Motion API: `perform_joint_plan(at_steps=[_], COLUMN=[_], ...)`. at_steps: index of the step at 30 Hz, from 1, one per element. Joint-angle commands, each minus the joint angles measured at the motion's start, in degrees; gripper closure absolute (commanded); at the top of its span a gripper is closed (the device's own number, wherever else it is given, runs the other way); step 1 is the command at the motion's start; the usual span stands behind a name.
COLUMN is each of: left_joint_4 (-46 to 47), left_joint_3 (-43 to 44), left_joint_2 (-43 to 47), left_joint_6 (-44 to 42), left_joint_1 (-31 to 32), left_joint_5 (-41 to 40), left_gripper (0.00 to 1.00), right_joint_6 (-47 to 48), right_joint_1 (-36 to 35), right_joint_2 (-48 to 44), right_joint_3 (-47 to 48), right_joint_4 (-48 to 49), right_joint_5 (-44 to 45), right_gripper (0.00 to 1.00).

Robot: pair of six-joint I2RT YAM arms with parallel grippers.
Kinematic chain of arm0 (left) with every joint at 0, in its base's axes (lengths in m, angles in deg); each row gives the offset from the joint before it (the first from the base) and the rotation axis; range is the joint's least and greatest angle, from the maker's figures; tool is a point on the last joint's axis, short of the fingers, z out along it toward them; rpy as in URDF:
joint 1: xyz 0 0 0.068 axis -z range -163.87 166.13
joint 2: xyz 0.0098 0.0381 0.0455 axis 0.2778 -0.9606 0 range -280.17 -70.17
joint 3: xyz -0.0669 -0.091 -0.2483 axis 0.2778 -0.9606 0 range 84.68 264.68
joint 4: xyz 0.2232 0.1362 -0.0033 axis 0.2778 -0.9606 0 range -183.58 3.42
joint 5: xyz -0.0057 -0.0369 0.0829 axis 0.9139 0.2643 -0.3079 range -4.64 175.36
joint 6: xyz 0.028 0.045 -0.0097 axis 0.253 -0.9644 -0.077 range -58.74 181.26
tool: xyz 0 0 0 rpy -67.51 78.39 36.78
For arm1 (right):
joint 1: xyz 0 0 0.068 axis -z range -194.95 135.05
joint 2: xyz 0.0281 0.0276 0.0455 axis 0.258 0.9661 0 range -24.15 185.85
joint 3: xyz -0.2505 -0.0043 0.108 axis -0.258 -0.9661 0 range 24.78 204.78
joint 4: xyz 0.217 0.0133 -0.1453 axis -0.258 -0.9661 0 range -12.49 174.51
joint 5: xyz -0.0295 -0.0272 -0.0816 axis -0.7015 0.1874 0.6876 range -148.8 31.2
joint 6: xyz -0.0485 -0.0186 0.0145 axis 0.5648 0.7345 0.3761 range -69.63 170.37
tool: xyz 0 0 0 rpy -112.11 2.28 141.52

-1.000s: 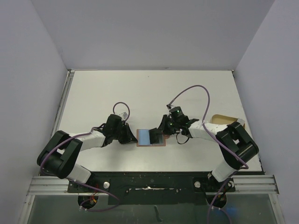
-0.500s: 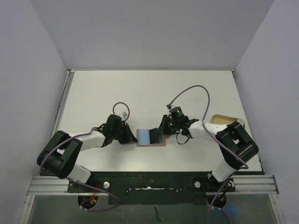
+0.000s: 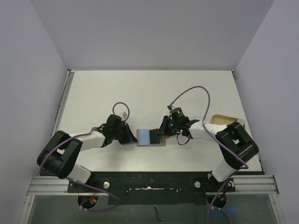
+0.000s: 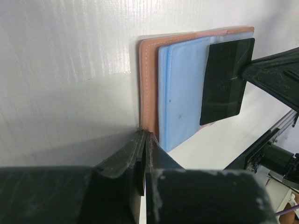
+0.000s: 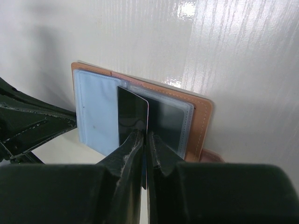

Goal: Put the credit cards into the card holder
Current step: Insert the credit card into the card holder.

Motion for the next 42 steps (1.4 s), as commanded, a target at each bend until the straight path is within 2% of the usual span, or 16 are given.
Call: perform_joint_plan(at_steps=[1,14,32,39,42], left_joint_4=[0.9,1.6,3.7,3.7,3.7], left_joint_3=[-0.4,-1.0,-1.9,-1.5,-1.5], left_joint_2=[0.6,0.5,0.2,-0.1,-0.2], left_joint_6=[0.0,0.6,2.6,2.4,2.3], left_joint_1=[0.6,1.1,2.8,2.8,2.8], left_joint_5=[-0.4,-0.3,-0.3,-0.3,-0.3], left_gripper=[1.00,1.00,1.00,1.00,1.00], right_joint_6=[0.7,3.1,-1.9,-1.0,0.0], right_joint_1=[0.5,0.7,-0.6,-0.7,-0.7], right_joint_2=[0.0,2.1,3.2,2.1,1.7], right_joint_3=[0.2,2.0,-0.9,-0.2,0.6], right_joint_4=[1.5,1.5,8.6,5.9,3.9], right_joint_5=[0.0,-0.2,-1.3,-0.1,0.5], right_gripper=[0.95,0.95,0.94,0.75,0.71])
